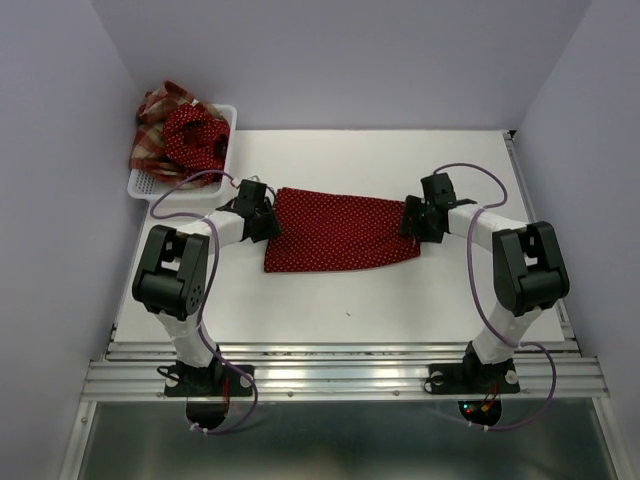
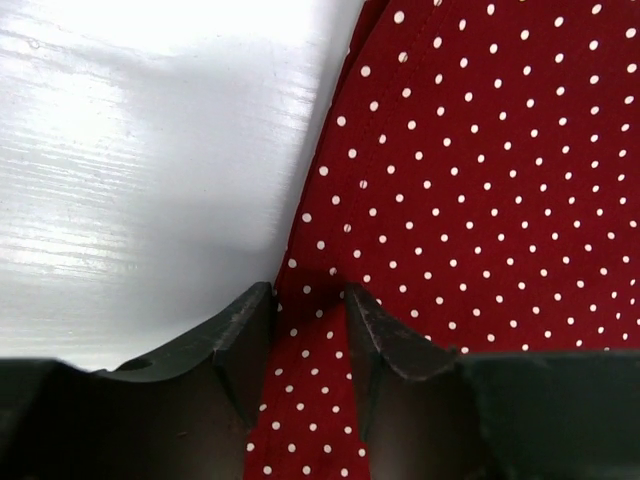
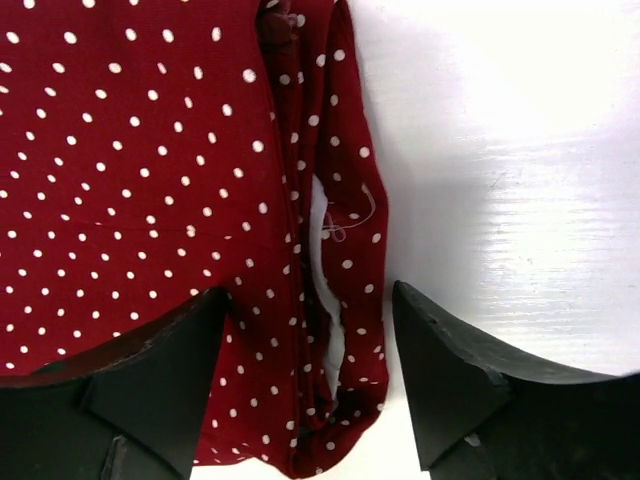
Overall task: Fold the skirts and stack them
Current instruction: Fold the skirt
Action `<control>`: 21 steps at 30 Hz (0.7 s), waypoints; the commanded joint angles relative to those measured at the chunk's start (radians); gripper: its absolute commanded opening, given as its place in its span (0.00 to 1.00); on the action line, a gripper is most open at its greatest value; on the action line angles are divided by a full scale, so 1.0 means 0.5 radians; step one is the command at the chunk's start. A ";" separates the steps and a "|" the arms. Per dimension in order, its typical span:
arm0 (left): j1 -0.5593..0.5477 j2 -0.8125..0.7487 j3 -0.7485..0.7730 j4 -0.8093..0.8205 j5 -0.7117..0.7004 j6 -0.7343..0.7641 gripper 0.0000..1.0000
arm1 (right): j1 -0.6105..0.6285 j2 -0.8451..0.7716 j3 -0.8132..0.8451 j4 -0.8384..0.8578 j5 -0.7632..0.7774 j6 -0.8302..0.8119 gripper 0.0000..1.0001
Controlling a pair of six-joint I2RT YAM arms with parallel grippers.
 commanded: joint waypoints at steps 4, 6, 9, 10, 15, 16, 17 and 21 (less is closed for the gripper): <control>-0.008 0.050 -0.009 0.044 0.048 0.019 0.43 | -0.013 0.067 -0.110 0.095 -0.142 0.039 0.39; -0.011 0.047 -0.027 0.053 0.057 0.018 0.39 | -0.013 0.070 -0.097 0.095 -0.139 0.015 0.27; -0.020 0.035 -0.052 0.062 0.082 0.003 0.38 | -0.013 0.057 -0.064 0.083 -0.130 -0.031 0.19; -0.023 0.035 -0.055 0.062 0.097 0.003 0.38 | -0.013 0.042 -0.054 0.074 -0.124 -0.043 0.16; -0.079 0.075 -0.052 0.065 0.125 -0.018 0.35 | -0.013 -0.013 0.071 -0.119 0.069 -0.139 0.06; -0.088 0.084 -0.046 0.065 0.140 -0.018 0.34 | -0.013 -0.022 0.120 -0.150 0.124 -0.187 0.04; -0.106 0.093 -0.046 0.065 0.149 -0.024 0.34 | -0.013 -0.044 0.148 -0.223 0.191 -0.212 0.03; -0.155 0.057 -0.037 0.062 0.140 -0.058 0.34 | -0.013 -0.102 0.237 -0.355 0.308 -0.316 0.01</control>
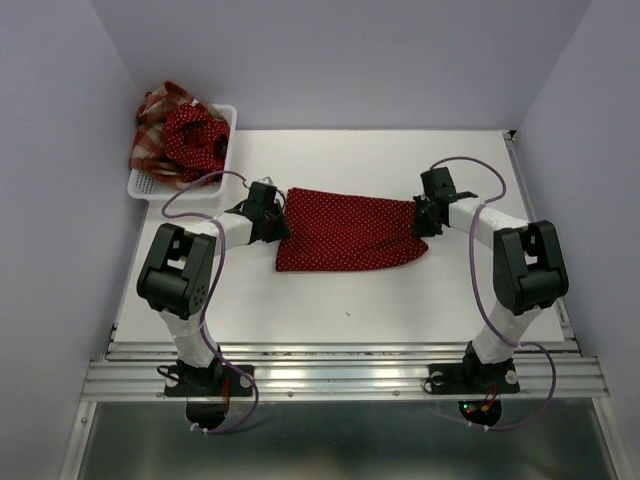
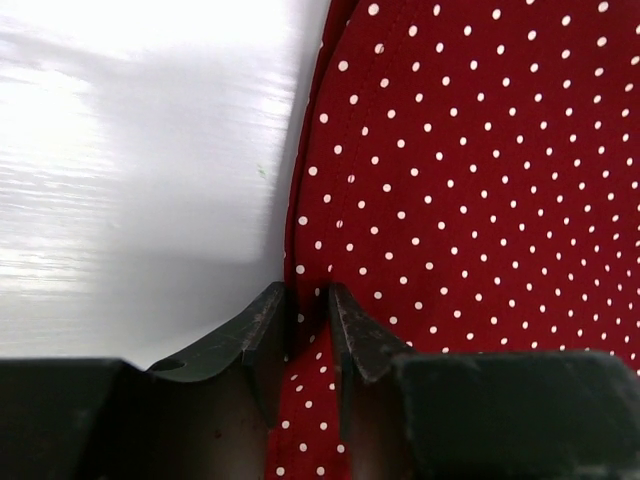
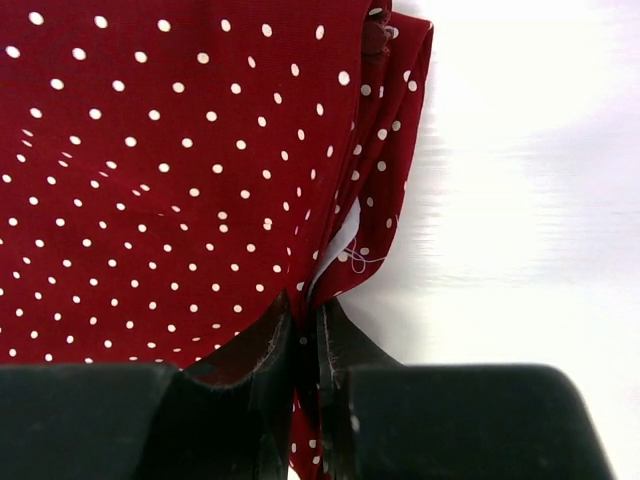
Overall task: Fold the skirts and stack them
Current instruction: Fold the skirt
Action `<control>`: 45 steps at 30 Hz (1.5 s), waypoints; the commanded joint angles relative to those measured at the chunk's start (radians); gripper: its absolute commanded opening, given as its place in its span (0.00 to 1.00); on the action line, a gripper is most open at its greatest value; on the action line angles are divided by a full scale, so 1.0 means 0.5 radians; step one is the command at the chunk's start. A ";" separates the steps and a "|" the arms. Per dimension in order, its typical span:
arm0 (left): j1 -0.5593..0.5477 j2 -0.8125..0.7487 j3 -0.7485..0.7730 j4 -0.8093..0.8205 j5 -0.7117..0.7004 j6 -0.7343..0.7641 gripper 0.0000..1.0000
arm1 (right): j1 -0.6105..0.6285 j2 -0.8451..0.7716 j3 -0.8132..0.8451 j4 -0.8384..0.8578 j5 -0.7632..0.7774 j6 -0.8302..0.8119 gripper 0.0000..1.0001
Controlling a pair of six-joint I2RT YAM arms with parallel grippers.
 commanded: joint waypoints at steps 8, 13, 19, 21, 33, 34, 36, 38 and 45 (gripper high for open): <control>-0.114 -0.171 0.128 -0.187 -0.039 -0.014 0.50 | -0.003 -0.304 0.241 -0.332 0.194 -0.310 0.01; -0.179 -0.202 0.355 -0.405 -0.192 0.029 0.99 | -0.003 -0.396 0.293 -0.384 0.173 -0.343 0.01; -0.295 -0.229 0.496 -0.298 0.123 0.063 0.99 | -0.003 -0.430 0.317 -0.412 0.182 -0.344 0.01; -0.366 -0.181 0.527 -0.200 0.264 0.054 0.99 | -0.003 -0.430 0.324 -0.412 0.182 -0.340 0.01; -0.587 0.286 0.665 0.205 0.836 -0.097 0.98 | -0.003 -0.454 0.379 -0.439 0.111 -0.288 0.01; -0.596 0.301 0.674 0.199 0.826 -0.100 0.98 | -0.003 -0.457 0.379 -0.442 0.114 -0.285 0.01; -0.617 0.338 0.687 0.199 0.826 -0.103 0.97 | -0.003 -0.451 0.388 -0.449 0.114 -0.276 0.01; -0.651 0.369 0.683 0.199 0.820 -0.106 0.97 | -0.003 -0.445 0.397 -0.452 0.093 -0.276 0.01; -0.759 0.488 0.659 0.199 0.808 -0.121 0.97 | -0.003 -0.439 0.397 -0.452 0.081 -0.270 0.01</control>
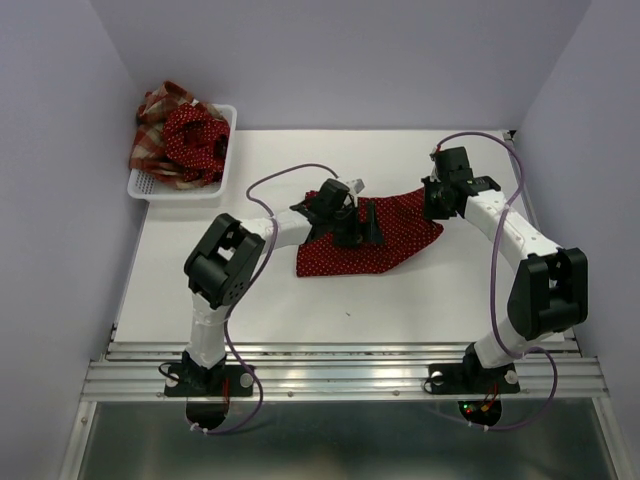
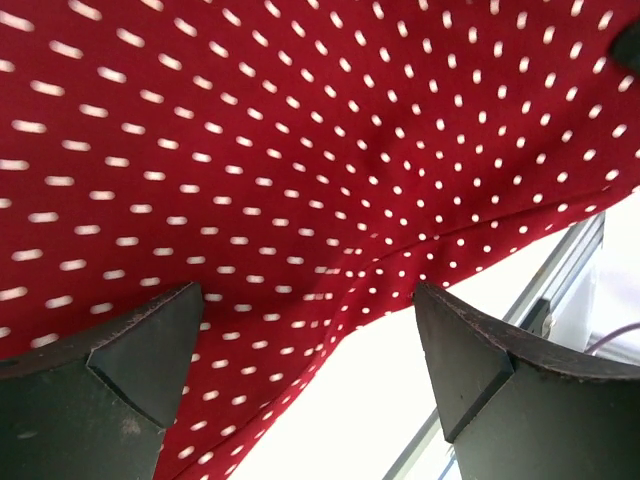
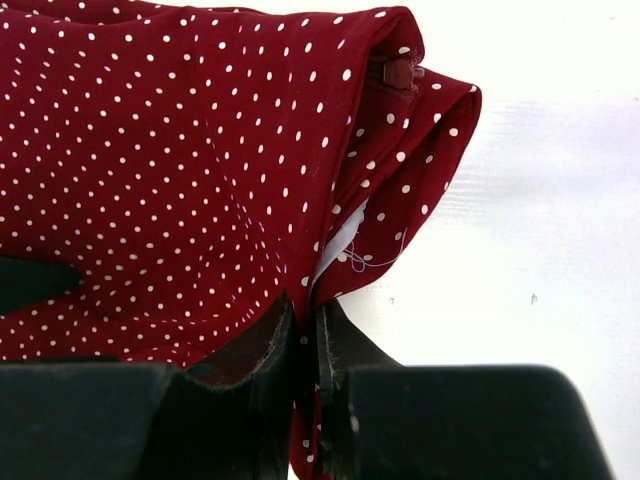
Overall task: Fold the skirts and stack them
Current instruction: Fold the skirt
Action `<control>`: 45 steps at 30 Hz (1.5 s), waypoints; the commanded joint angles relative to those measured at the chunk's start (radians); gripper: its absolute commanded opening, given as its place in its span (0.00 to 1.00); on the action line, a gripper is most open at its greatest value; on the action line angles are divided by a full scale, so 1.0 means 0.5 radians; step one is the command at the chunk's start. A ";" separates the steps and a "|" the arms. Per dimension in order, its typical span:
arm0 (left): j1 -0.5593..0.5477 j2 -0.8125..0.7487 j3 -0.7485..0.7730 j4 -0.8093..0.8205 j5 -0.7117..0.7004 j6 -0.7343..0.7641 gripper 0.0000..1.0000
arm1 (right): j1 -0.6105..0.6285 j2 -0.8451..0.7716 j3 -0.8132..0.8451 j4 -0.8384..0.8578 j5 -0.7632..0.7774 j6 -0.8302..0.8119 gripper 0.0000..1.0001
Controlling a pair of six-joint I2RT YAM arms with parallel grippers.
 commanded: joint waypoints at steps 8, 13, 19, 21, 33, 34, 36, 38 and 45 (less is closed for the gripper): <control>-0.110 0.120 0.046 0.002 -0.082 0.022 0.97 | -0.003 -0.114 0.191 -0.012 -0.111 0.037 0.01; -0.117 0.127 0.059 -0.004 -0.055 0.025 0.97 | -0.003 -0.123 0.252 -0.061 -0.262 0.031 0.01; -0.113 -0.100 0.053 -0.013 -0.119 0.083 0.98 | 0.135 -0.099 0.341 -0.159 -0.188 0.003 0.01; -0.104 -0.204 0.053 -0.032 -0.162 0.104 0.98 | 0.163 -0.080 0.396 -0.205 -0.085 0.006 0.01; 0.104 -0.160 0.208 -0.032 -0.089 0.114 0.91 | 0.249 0.055 0.596 -0.374 0.125 0.037 0.01; 0.110 -0.113 0.252 -0.041 -0.101 0.111 0.91 | 0.249 0.052 0.599 -0.380 0.134 0.040 0.01; 0.135 -0.018 0.313 -0.068 -0.165 0.111 0.90 | 0.249 0.049 0.614 -0.393 0.152 0.037 0.02; 0.153 0.037 0.378 -0.087 -0.187 0.114 0.88 | 0.249 0.049 0.623 -0.402 0.155 0.037 0.02; 0.150 0.326 0.620 -0.096 -0.141 0.129 0.34 | 0.249 0.046 0.596 -0.387 0.128 0.019 0.02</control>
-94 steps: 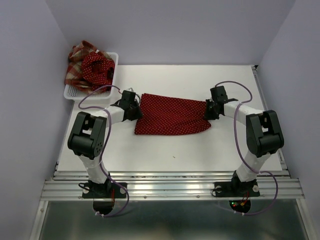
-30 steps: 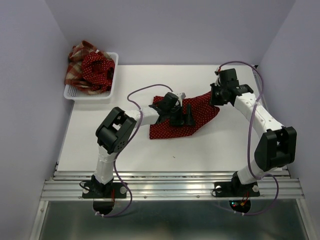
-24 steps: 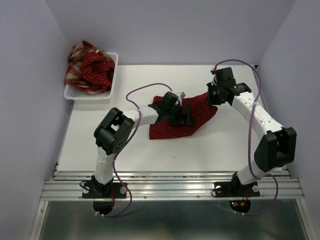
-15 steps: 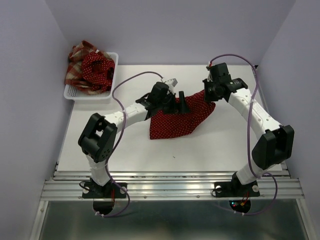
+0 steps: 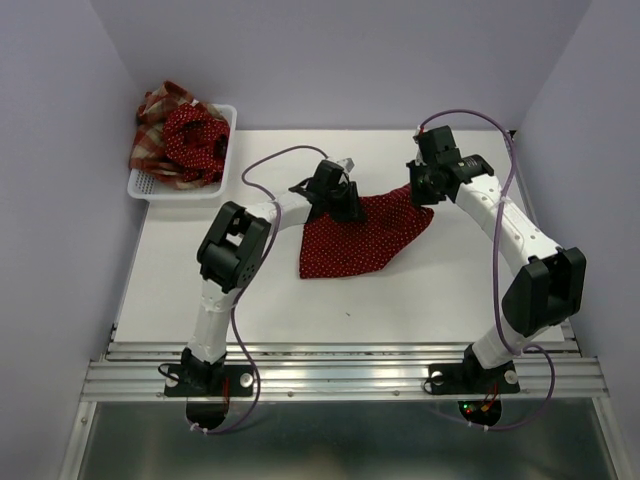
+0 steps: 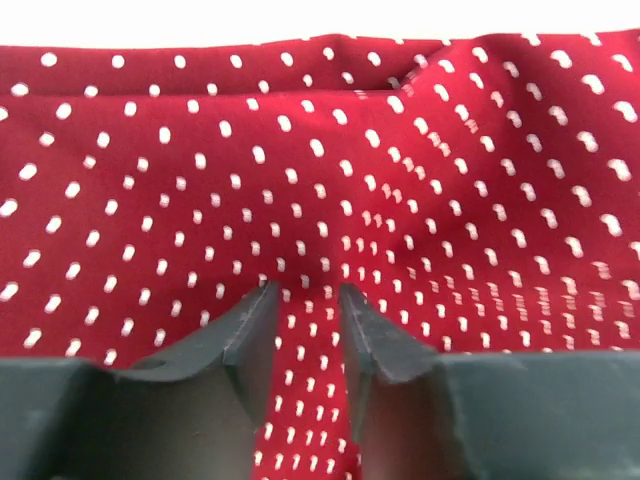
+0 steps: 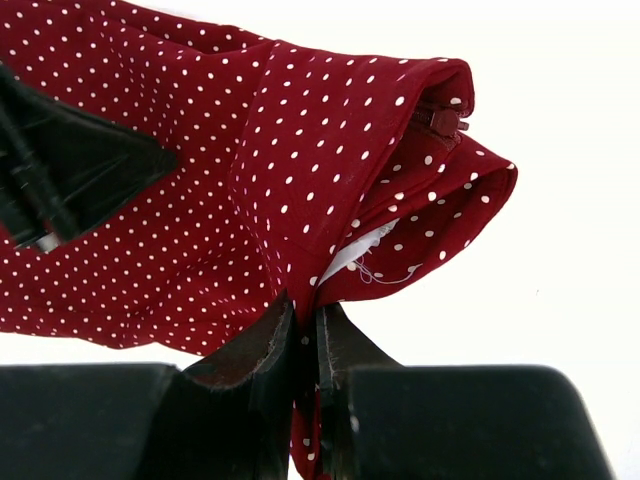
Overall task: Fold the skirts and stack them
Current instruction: Fold the skirt
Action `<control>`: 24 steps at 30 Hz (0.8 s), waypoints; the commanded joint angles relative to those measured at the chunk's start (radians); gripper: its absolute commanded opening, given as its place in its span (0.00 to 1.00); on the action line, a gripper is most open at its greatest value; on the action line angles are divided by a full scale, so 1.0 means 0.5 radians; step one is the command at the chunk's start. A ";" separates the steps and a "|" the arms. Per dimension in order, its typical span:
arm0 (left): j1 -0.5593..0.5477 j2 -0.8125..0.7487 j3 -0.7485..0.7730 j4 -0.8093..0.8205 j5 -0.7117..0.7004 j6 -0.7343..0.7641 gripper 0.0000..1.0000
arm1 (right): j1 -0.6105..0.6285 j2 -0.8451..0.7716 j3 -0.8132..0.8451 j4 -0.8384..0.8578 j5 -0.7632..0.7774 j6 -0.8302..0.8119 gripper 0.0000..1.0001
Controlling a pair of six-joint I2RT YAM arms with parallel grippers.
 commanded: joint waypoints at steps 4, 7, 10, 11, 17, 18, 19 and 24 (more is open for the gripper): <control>-0.023 0.100 0.259 0.038 0.037 0.034 0.31 | 0.012 -0.015 0.085 0.025 0.021 -0.022 0.02; -0.029 0.149 0.289 0.041 0.031 0.025 0.29 | 0.030 -0.002 0.095 0.028 0.015 -0.028 0.02; -0.035 0.213 0.335 0.028 0.016 0.019 0.28 | 0.030 0.001 0.095 0.035 0.015 -0.028 0.02; -0.035 0.235 0.354 0.022 0.016 0.019 0.28 | 0.030 0.001 0.098 0.035 0.012 -0.031 0.02; -0.072 0.382 0.483 -0.018 0.006 0.010 0.28 | 0.030 -0.008 0.113 0.059 0.000 -0.040 0.02; -0.087 0.409 0.501 -0.033 -0.030 0.010 0.28 | 0.030 -0.008 0.122 0.059 -0.007 -0.046 0.02; -0.087 0.425 0.519 -0.060 -0.043 0.007 0.28 | 0.030 -0.002 0.131 0.056 -0.007 -0.043 0.02; -0.090 0.434 0.550 -0.070 -0.064 -0.021 0.27 | 0.048 -0.015 0.144 0.044 -0.019 -0.059 0.02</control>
